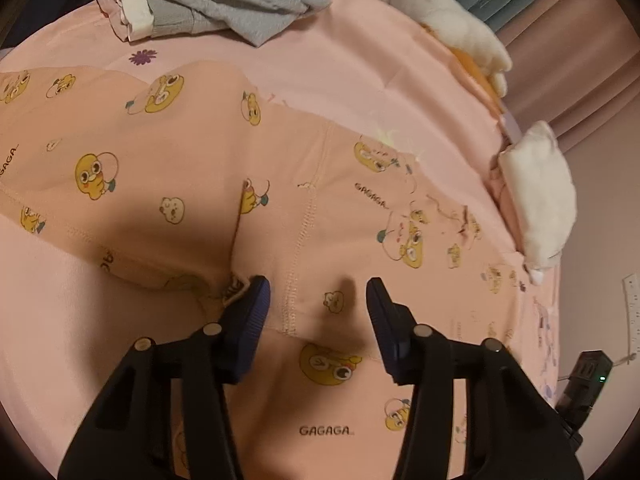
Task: Fold small clothes
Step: 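Fold the held sleeve across the shirt body and release with the right gripper, then grasp the other sleeve cuff with the left gripper and fold it across the body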
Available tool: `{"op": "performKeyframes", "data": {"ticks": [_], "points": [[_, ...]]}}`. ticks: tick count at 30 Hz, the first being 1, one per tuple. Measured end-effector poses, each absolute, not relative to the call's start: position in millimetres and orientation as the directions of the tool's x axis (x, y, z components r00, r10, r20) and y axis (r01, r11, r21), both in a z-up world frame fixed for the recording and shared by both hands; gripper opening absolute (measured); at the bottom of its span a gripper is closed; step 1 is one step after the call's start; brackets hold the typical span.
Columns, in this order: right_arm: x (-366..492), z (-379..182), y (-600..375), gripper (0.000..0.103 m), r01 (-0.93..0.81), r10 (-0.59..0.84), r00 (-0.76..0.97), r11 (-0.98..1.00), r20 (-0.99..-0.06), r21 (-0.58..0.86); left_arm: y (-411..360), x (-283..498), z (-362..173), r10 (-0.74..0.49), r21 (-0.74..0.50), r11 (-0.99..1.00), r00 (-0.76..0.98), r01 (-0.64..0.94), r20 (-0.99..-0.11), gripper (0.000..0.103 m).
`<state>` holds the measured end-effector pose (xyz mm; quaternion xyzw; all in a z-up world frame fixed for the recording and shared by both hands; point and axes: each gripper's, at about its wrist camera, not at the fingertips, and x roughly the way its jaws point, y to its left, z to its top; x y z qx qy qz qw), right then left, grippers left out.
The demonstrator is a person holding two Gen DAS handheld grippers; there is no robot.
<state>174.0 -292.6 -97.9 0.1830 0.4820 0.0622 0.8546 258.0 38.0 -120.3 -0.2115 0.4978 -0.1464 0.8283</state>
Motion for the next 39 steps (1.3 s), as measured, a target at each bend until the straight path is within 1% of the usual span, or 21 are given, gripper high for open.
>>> {"op": "performKeyframes", "data": {"ticks": [1, 2, 3, 5, 7, 10, 13, 15, 17, 20, 23, 25, 28, 30, 31, 32, 33, 34, 35, 36, 39], "points": [[173.7, -94.9, -288.9, 0.022, 0.071, 0.283, 0.53, 0.925, -0.8, 0.374, 42.5, 256.9, -117.2, -0.466, -0.511, 0.859, 0.462, 0.031, -0.755, 0.054], [171.6, -93.3, -294.1, 0.022, 0.074, 0.277, 0.53, 0.926, -0.802, 0.369, 50.0, 254.6, -112.6, -0.476, -0.526, 0.85, 0.47, 0.028, -0.744, 0.061], [169.1, -90.3, -293.8, 0.022, 0.07, 0.276, 0.535, 0.927, -0.799, 0.368, 57.5, 252.3, -107.8, -0.472, -0.529, 0.848, 0.487, 0.023, -0.735, 0.071], [161.1, -83.4, -297.2, 0.022, 0.053, 0.284, 0.547, 0.927, -0.787, 0.371, 79.2, 245.4, -98.2, -0.422, -0.511, 0.86, 0.542, -0.014, -0.726, 0.084], [153.9, -77.4, -294.2, 0.022, 0.031, 0.3, 0.558, 0.924, -0.773, 0.381, 118.0, 242.1, -90.8, -0.396, -0.53, 0.846, 0.59, -0.064, -0.703, 0.084], [143.0, -73.4, -300.0, 0.022, 0.015, 0.315, 0.562, 0.92, -0.765, 0.391, 176.4, 244.1, -87.7, -0.333, -0.54, 0.825, 0.626, -0.168, -0.705, 0.084], [131.9, -69.5, -303.3, 0.022, 0.004, 0.321, 0.567, 0.92, -0.759, 0.392, 247.7, 244.1, -89.6, -0.267, -0.575, 0.762, 0.664, -0.298, -0.698, 0.082], [130.5, -67.1, -299.3, 0.022, -0.006, 0.324, 0.57, 0.92, -0.755, 0.391, 283.3, 243.6, -89.3, -0.238, -0.601, 0.716, 0.685, -0.355, -0.688, 0.082], [128.5, -66.0, -297.3, 0.022, -0.006, 0.32, 0.572, 0.922, -0.755, 0.386, 312.7, 243.9, -92.8, -0.232, -0.647, 0.654, 0.71, -0.392, -0.665, 0.081], [128.5, -62.3, -294.0, 0.022, -0.008, 0.318, 0.581, 0.923, -0.75, 0.385, 348.8, 246.4, -102.4, -0.252, -0.732, 0.541, 0.751, -0.414, -0.61, 0.074], [127.5, -58.6, -290.7, 0.022, -0.013, 0.317, 0.59, 0.923, -0.742, 0.384, 361.3, 253.9, -102.7, -0.245, -0.769, 0.49, 0.782, -0.41, -0.573, 0.074], [128.2, -57.3, -288.3, 0.022, -0.019, 0.319, 0.591, 0.924, -0.741, 0.382, 366.1, 260.9, -101.2, -0.234, -0.772, 0.485, 0.79, -0.41, -0.567, 0.072], [127.8, -57.8, -286.2, 0.022, -0.022, 0.32, 0.591, 0.924, -0.741, 0.381, 367.7, 270.3, -98.0, -0.207, -0.756, 0.494, 0.787, -0.429, -0.581, 0.064], [126.8, -59.4, -285.0, 0.022, -0.016, 0.317, 0.589, 0.924, -0.744, 0.381, 366.9, 274.1, -95.8, -0.182, -0.728, 0.515, 0.772, -0.453, -0.609, 0.05], [126.7, -60.6, -284.9, 0.022, -0.012, 0.315, 0.587, 0.925, -0.746, 0.381, 367.9, 275.0, -98.1, -0.176, -0.718, 0.519, 0.765, -0.463, -0.62, 0.045], [125.8, -61.4, -284.2, 0.022, -0.009, 0.311, 0.586, 0.926, -0.748, 0.379, 367.7, 276.3, -100.4, -0.169, -0.707, 0.525, 0.756, -0.474, -0.632, 0.034], [125.2, -61.7, -284.0, 0.022, -0.008, 0.31, 0.586, 0.926, -0.749, 0.377, 368.2, 277.3, -102.7, -0.166, -0.7, 0.527, 0.749, -0.482, -0.641, 0.026], [124.5, -62.5, -284.0, 0.022, -0.01, 0.311, 0.585, 0.926, -0.749, 0.377, 368.8, 276.5, -103.5, -0.163, -0.691, 0.531, 0.741, -0.491, -0.652, 0.022], [123.5, -62.3, -283.5, 0.022, -0.009, 0.31, 0.584, 0.926, -0.75, 0.377, 369.3, 276.2, -103.3, -0.154, -0.676, 0.54, 0.731, -0.501, -0.665, 0.014], [122.5, -62.8, -283.2, 0.022, -0.008, 0.31, 0.583, 0.927, -0.751, 0.376, 369.3, 276.2, -102.0, -0.147, -0.661, 0.551, 0.72, -0.51, -0.678, 0.01], [119.6, -62.6, -283.4, 0.022, -0.005, 0.311, 0.584, 0.925, -0.75, 0.38, 364.8, 276.1, -93.7, -0.127, -0.611, 0.597, 0.69, -0.52, -0.712, 0.008]]}}
